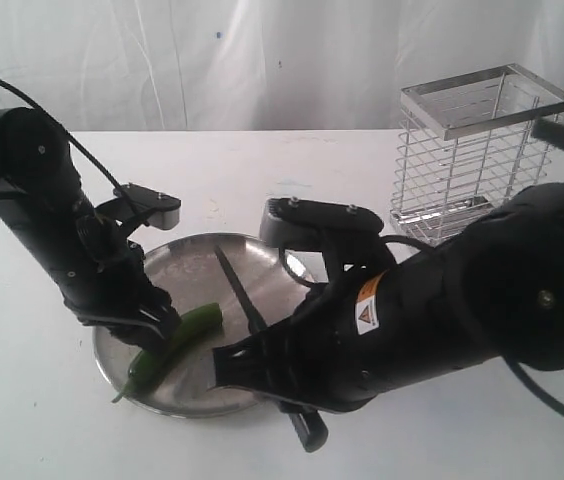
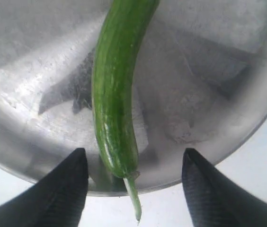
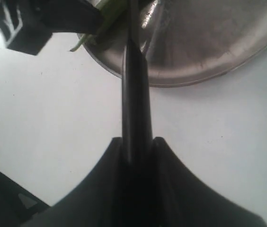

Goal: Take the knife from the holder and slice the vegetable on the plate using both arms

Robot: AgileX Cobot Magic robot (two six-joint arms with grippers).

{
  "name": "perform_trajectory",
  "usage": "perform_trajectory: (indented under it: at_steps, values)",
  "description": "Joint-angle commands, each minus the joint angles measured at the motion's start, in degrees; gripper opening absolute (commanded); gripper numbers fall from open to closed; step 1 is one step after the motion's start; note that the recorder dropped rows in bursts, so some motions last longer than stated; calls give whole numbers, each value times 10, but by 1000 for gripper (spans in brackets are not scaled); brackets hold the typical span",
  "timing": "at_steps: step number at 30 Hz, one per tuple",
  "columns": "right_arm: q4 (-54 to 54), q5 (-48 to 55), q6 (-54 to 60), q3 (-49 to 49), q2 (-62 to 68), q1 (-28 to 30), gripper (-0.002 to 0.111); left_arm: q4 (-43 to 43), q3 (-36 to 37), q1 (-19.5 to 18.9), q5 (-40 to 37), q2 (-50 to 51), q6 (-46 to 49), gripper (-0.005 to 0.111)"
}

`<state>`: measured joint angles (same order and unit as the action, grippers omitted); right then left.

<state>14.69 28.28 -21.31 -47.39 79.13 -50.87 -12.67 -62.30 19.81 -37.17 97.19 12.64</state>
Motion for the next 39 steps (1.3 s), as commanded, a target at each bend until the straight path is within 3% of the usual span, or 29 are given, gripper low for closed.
perform_trajectory:
  at_steps: [1,17,39]
  values:
    - [8,-35,-2,1,36,-13,0,-9,3,3,2,-29,0,62]
    - [14,-116,-73,1,136,-28,0,-8,3,3,46,-43,-8,62]
    - [16,-192,-73,1,190,-28,0,-10,3,3,56,-43,-10,62]
